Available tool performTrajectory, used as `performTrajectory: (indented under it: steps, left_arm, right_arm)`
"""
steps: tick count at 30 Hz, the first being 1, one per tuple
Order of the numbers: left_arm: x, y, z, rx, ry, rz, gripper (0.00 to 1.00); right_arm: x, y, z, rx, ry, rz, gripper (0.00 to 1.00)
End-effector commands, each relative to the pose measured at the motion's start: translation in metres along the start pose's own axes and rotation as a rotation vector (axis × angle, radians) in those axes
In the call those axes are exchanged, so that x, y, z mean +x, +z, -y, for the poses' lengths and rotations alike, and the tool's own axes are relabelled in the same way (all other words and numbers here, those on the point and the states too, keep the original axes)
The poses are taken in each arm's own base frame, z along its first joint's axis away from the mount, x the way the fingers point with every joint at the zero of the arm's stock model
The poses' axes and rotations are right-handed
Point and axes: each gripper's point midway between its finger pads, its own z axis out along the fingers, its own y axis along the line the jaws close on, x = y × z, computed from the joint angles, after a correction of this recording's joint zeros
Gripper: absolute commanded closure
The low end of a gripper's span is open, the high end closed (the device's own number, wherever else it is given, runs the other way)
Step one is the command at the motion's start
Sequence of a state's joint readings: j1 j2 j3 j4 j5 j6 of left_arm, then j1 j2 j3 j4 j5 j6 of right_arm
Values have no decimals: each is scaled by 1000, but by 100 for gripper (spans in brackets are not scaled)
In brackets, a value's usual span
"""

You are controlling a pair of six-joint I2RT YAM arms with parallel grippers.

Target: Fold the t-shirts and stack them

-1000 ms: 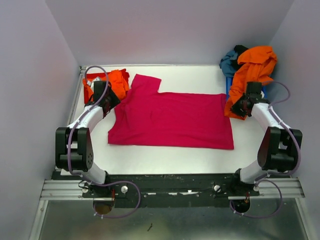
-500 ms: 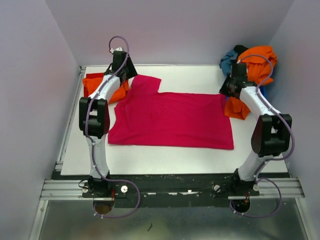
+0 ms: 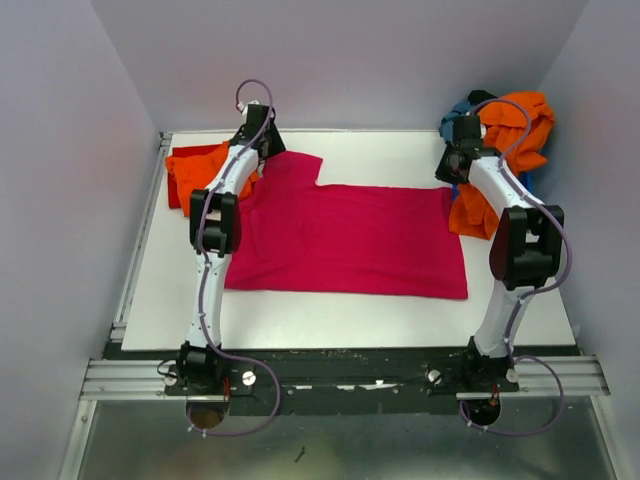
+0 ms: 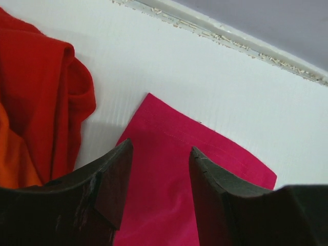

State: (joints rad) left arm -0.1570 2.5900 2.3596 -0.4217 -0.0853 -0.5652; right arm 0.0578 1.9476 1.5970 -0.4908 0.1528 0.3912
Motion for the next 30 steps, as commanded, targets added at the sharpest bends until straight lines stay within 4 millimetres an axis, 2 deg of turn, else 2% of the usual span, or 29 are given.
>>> performTrajectory:
  steps: [1,7,11,20,24,25,28,30]
  left_arm:
    - [14,5,-19,-104,-21,-27,40]
    - [36,12,-34,-151,-21,-74,40]
    - [39,15,-32,-132,-36,-90,43]
    - [50,23,-20,-26,-71,-143,76]
    - [51,24,-20,-8,-77,-149,95]
    - [52,22,-14,25,-76,-157,100]
    - [43,12,-3,90,-75,-128,100]
    - [30,1,6,127,-69,-92,100]
  right_arm:
    - [4,13,12,85,-46,-28,77]
    - [11,32,19,149,-67,-72,70]
    - [15,45,29,211,-81,-92,69]
    - [14,50,35,217,-73,-114,69]
    - [14,50,40,213,-72,-121,69]
    - [13,51,40,213,-74,-120,68]
    - [15,55,43,211,-66,-137,68]
    - [17,58,43,209,-64,-151,68]
